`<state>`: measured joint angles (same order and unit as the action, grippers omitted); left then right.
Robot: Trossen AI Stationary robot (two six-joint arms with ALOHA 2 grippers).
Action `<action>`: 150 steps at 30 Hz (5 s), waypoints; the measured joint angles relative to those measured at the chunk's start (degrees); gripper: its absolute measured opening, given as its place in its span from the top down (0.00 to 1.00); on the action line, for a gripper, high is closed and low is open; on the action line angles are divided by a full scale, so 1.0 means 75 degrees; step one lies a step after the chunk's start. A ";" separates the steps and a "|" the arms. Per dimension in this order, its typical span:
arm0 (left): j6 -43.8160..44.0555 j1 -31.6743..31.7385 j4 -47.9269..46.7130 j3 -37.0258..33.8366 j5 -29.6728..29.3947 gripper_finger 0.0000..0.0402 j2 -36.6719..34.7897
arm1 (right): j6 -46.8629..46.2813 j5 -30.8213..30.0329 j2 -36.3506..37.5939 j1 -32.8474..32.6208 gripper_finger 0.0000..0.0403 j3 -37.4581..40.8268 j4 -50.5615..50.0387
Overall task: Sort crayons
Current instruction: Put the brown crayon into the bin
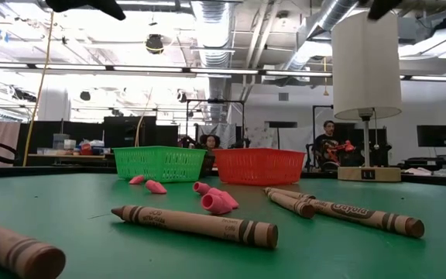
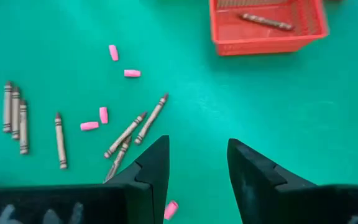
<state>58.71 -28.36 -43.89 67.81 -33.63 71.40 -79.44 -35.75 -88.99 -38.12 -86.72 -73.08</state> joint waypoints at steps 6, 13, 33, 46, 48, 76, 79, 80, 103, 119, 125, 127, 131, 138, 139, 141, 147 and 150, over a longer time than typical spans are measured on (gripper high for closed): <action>0.0641 -0.0085 -0.0109 0.0000 0.0626 0.47 -0.0051 | 0.0839 0.0990 -0.1063 0.0651 0.61 0.0000 0.1395; 0.0646 -0.0206 -0.0145 0.0000 0.0962 0.47 -0.0799 | 0.1638 0.2233 -0.1635 0.1542 0.61 -0.0003 0.2679; 0.0693 -0.1221 -0.1767 0.0000 -0.0786 0.47 -0.2682 | 0.1513 0.3523 -0.3260 0.2606 0.61 -0.0015 0.3448; 0.0259 -0.1221 -0.1779 0.0000 -0.0781 0.47 -0.2637 | 0.1396 0.3860 -0.3555 0.2821 0.62 -0.0012 0.3319; 0.0258 -0.1219 -0.1779 0.0000 -0.0783 0.47 -0.2637 | 0.1438 0.3963 -0.3555 0.2870 0.64 -0.0012 0.3305; 0.0200 -0.1285 -0.2294 0.0000 -0.0777 0.47 -0.2640 | 0.1803 0.3833 -0.3694 0.2985 0.76 -0.0009 0.3556; 0.0200 -0.1285 -0.2302 0.0000 -0.0777 0.47 -0.2644 | 0.1802 0.3975 -0.3812 0.2982 0.76 -0.0020 0.3680; 0.0187 -0.1285 -0.2305 0.0000 -0.0774 0.47 -0.2652 | 0.1802 0.3978 -0.3846 0.2982 0.76 -0.0029 0.3645; -0.0081 -0.1285 -0.2358 0.0000 -0.0754 0.47 -0.2693 | 0.1753 0.4496 -0.4055 0.3006 0.99 -0.0467 0.3131; -0.0385 -0.1285 -0.2475 0.0000 -0.0974 0.47 -0.3433 | 0.3431 0.3794 -0.2943 0.3832 1.00 -0.2078 0.1810; -0.0741 -0.1285 -0.2490 0.0000 -0.1133 0.47 -0.3628 | 0.4924 0.2942 -0.2253 0.4678 1.00 -0.2081 0.1697; -0.0902 -0.1285 -0.2507 0.0000 -0.1193 0.47 -0.3631 | 0.6380 0.2946 -0.2133 0.4919 1.00 -0.2087 0.1819; -0.1141 -0.1285 -0.2545 0.0000 -0.1211 0.47 -0.3628 | 0.9198 0.3011 -0.2114 0.5178 1.00 -0.2090 0.1759; -0.0787 -0.1286 -0.2691 0.0000 -0.1522 0.47 -0.3627 | 1.3440 0.3031 -0.2171 0.5723 1.00 -0.1966 0.1288; -0.0727 -0.1286 -0.2688 0.0000 -0.1661 0.47 -0.3625 | 1.3890 0.3031 -0.2171 0.5810 1.00 -0.1898 0.1265; -0.0554 -0.1285 -0.2685 0.0000 -0.1944 0.47 -0.3621 | 1.4607 0.3032 -0.2172 0.5977 1.00 -0.1798 0.1029; -0.0106 -0.1286 -0.2682 0.0000 -0.2682 0.47 -0.3622 | 1.5523 0.3235 -0.2171 0.6327 1.00 -0.1216 0.1211; -0.0104 -0.1287 -0.2685 0.0000 -0.2971 0.47 -0.3622 | 1.5668 0.3414 -0.2174 0.6379 1.00 -0.0978 0.1461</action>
<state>57.92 -38.01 -64.03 67.81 -55.91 44.23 38.07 -10.14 -105.30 9.72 -94.05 -62.12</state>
